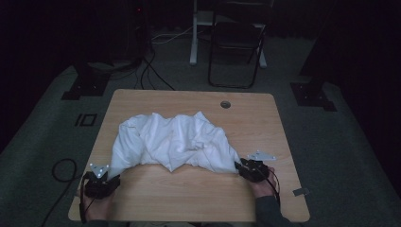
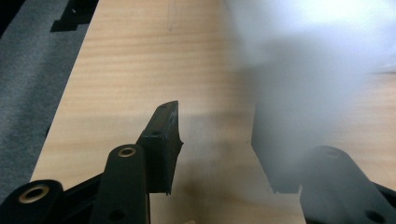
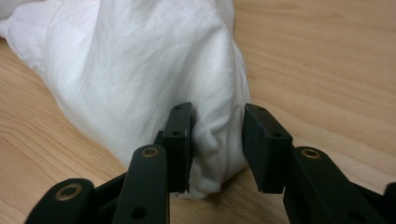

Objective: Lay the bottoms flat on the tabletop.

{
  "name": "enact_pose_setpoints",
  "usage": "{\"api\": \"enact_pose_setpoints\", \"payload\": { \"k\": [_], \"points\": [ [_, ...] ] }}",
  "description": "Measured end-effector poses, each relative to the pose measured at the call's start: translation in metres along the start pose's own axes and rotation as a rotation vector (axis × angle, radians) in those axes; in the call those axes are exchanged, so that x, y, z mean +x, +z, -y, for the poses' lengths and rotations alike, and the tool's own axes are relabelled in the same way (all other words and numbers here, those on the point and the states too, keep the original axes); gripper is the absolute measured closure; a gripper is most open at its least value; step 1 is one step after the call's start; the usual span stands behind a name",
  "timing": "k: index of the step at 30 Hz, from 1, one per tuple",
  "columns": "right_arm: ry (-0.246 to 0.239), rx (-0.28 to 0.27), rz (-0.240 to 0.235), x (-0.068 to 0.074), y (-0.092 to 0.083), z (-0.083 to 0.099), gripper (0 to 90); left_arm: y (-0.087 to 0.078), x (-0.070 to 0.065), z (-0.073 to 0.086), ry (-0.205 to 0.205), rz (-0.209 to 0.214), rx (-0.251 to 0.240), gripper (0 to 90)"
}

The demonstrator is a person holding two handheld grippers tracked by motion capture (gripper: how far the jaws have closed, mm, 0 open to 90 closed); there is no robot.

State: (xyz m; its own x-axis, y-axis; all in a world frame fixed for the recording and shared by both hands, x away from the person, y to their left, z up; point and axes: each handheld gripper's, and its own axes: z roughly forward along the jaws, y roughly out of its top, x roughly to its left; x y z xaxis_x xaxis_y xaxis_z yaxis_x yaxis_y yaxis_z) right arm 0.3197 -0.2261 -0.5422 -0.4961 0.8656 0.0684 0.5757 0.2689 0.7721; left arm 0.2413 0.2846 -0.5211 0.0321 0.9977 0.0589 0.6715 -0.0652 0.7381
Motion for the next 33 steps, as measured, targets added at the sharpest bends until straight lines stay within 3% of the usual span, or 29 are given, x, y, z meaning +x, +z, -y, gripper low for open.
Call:
{"api": "enact_pose_setpoints", "payload": {
  "k": [7, 14, 19, 21, 22, 23, 24, 27, 31, 33],
  "points": [
    [-0.038, -0.077, 0.057, 0.008, -0.02, -0.014, 63.4, -0.011, -0.013, 0.003, 0.04, 0.041, -0.021, 51.7],
    [-0.07, -0.144, 0.039, 0.021, -0.033, -0.033, 64.0, -0.004, -0.04, -0.012, 0.089, 0.108, -0.047, 50.8],
    [-0.101, -0.128, 0.02, 0.033, -0.019, -0.043, 58.2, -0.008, -0.062, -0.025, 0.134, 0.163, -0.088, 50.3],
    [-0.104, -0.123, 0.017, 0.034, -0.016, -0.044, 58.2, -0.008, -0.062, -0.025, 0.134, 0.163, -0.088, 50.3],
    [-0.104, -0.123, 0.017, 0.034, -0.016, -0.044, 57.2, -0.01, -0.074, -0.031, 0.159, 0.193, -0.109, 50.3],
    [-0.114, -0.086, 0.017, 0.039, -0.001, -0.046, 51.9, -0.01, -0.079, -0.033, 0.167, 0.206, -0.112, 49.0],
    [-0.114, -0.086, 0.017, 0.039, -0.001, -0.046, 51.9, -0.009, -0.085, -0.035, 0.178, 0.216, -0.114, 49.0],
    [-0.105, -0.044, 0.032, 0.04, 0.014, -0.046, 45.8, 0.007, -0.101, -0.044, 0.217, 0.208, -0.111, 46.4],
    [-0.074, 0.006, 0.05, 0.036, 0.033, -0.046, 36.4, 0.039, -0.112, -0.057, 0.195, 0.199, -0.078, 37.9],
    [-0.068, 0.016, 0.051, 0.035, 0.037, -0.046, 36.4, 0.039, -0.112, -0.057, 0.195, 0.199, -0.078, 36.9]
  ]
}}
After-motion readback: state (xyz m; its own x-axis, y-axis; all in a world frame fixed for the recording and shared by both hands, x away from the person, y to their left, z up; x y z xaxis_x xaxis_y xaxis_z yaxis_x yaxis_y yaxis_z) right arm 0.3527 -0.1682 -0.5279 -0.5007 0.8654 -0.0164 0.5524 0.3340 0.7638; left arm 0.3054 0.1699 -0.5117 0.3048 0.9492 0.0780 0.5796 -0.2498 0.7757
